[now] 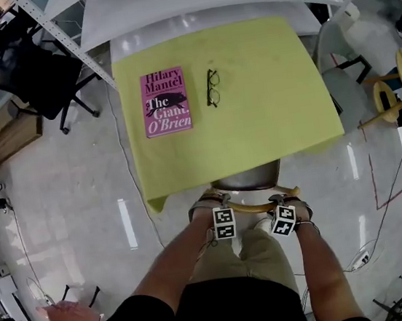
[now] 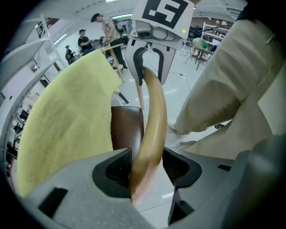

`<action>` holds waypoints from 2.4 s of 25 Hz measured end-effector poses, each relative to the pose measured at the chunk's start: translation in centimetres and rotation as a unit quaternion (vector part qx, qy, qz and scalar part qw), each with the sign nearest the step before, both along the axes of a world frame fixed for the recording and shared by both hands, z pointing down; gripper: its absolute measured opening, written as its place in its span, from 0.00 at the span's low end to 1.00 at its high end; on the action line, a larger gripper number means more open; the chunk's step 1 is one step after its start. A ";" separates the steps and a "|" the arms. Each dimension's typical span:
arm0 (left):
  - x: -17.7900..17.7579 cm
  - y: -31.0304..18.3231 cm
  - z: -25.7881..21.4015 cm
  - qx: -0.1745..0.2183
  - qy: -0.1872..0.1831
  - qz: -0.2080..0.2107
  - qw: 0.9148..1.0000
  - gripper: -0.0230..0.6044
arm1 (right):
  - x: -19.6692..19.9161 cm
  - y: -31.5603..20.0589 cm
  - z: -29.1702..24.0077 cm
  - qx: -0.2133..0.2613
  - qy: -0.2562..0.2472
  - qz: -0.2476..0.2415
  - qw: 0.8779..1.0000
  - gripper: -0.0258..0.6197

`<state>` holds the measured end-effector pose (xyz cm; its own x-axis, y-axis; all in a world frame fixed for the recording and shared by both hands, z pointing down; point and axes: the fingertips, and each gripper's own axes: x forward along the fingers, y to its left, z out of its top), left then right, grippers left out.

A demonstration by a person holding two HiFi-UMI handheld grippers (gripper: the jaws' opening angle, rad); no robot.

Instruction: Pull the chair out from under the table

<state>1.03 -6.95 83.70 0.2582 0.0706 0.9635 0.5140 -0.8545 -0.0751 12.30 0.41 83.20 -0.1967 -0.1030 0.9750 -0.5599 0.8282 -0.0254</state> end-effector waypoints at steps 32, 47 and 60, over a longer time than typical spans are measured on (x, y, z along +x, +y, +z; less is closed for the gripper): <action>-0.8 13.5 0.5 0.030 -0.052 -0.148 0.987 0.34 | 1.3 8.5 -0.4 0.023 -0.028 -0.198 0.980 0.33; -2.8 18.8 0.2 0.021 -0.039 -0.113 0.993 0.34 | -0.6 14.9 0.0 0.021 -0.023 -0.176 0.984 0.32; -4.8 24.9 0.3 0.014 -0.034 -0.083 0.996 0.34 | -2.9 21.2 -0.5 0.013 -0.019 -0.141 0.990 0.32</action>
